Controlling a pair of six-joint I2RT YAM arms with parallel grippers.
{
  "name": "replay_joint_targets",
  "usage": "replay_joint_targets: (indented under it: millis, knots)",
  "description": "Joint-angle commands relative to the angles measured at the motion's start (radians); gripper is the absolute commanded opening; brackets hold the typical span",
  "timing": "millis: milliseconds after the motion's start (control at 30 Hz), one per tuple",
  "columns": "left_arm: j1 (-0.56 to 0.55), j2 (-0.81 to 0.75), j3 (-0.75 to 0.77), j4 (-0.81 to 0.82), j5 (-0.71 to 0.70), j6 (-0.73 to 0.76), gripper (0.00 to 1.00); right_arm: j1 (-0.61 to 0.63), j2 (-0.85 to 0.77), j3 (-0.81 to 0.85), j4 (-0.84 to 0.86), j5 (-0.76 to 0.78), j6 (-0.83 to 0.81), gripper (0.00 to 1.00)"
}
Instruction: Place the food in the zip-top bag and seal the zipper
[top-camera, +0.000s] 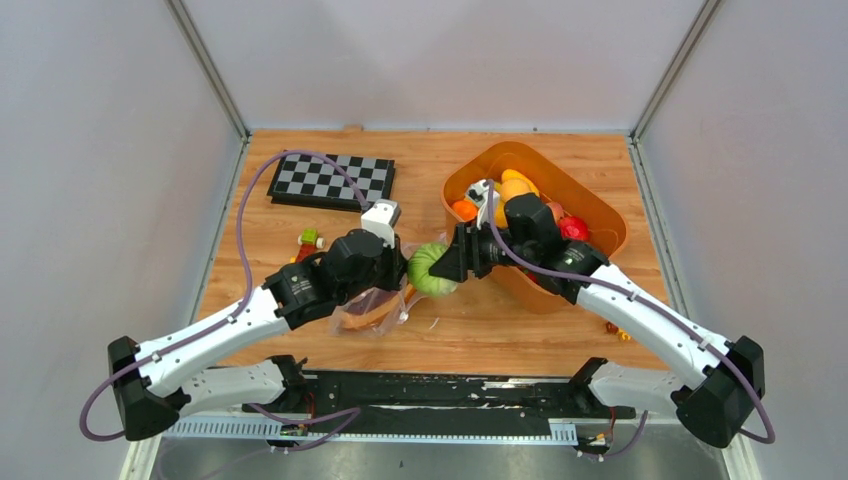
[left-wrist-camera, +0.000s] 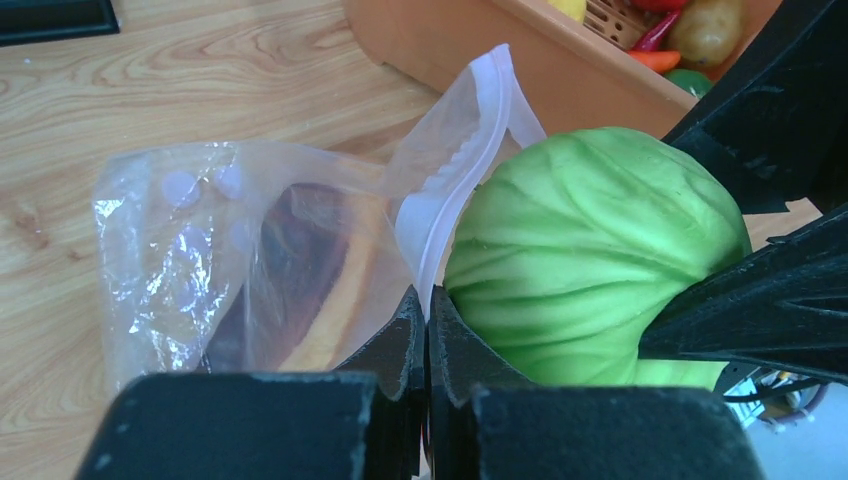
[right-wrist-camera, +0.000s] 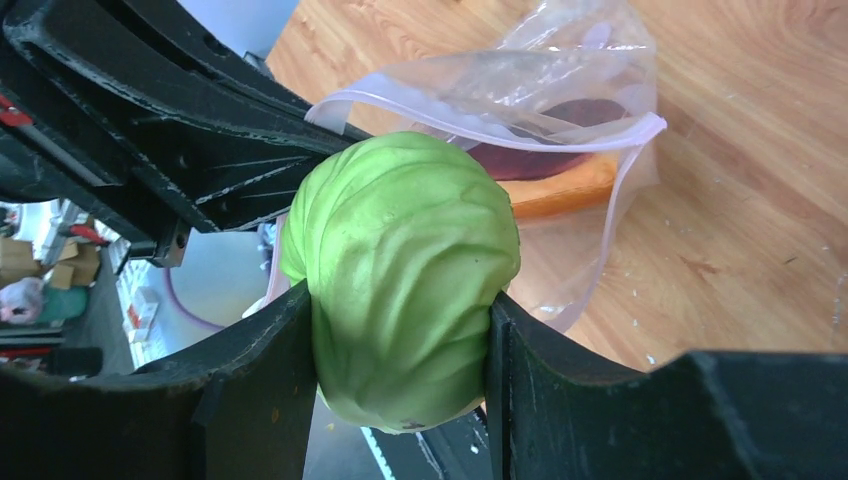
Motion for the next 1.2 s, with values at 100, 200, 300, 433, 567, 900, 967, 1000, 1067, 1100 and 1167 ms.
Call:
replay_joint_targets:
  millis: [100, 200, 300, 433, 567, 900, 967, 1000, 1067, 1100, 1167]
  knots:
    - [-0.001, -0.028, 0.045, 0.084, 0.090, 0.023, 0.00, 0.032, -0.050, 0.007, 0.103, 0.264, -0.052, 0.37]
    - [-0.002, -0.038, 0.049, 0.085, 0.088, 0.020, 0.00, 0.031, -0.068, 0.007, 0.090, 0.321, -0.087, 0.38]
    - [-0.002, -0.050, 0.056, 0.088, 0.084, 0.021, 0.00, 0.033, -0.072, 0.002, 0.100, 0.312, -0.087, 0.39]
    - [-0.001, -0.061, 0.066, 0.107, 0.087, 0.022, 0.00, 0.031, -0.051, -0.019, 0.144, 0.239, -0.024, 0.40]
    - [-0.002, -0.065, 0.079, 0.101, 0.076, 0.017, 0.00, 0.048, -0.048, -0.067, 0.235, 0.188, 0.040, 0.40]
    - [-0.002, -0.082, 0.087, -0.005, -0.069, -0.037, 0.00, 0.086, -0.087, 0.018, 0.112, 0.304, -0.099, 0.44]
    - [-0.002, -0.077, 0.086, -0.008, -0.066, -0.039, 0.01, 0.086, -0.131, -0.008, 0.180, 0.305, -0.074, 0.46]
    - [-0.001, -0.072, 0.087, -0.008, -0.058, -0.039, 0.01, 0.086, -0.146, -0.023, 0.221, 0.297, -0.054, 0.47]
    - [-0.002, -0.064, 0.088, -0.002, -0.042, -0.038, 0.02, 0.087, -0.154, -0.052, 0.285, 0.272, -0.020, 0.47]
    - [0.000, -0.062, 0.087, 0.005, -0.036, -0.037, 0.02, 0.089, -0.143, -0.047, 0.281, 0.262, -0.011, 0.46]
    - [0.000, -0.058, 0.091, 0.018, -0.019, -0.031, 0.02, 0.098, -0.098, -0.024, 0.214, 0.269, -0.028, 0.45]
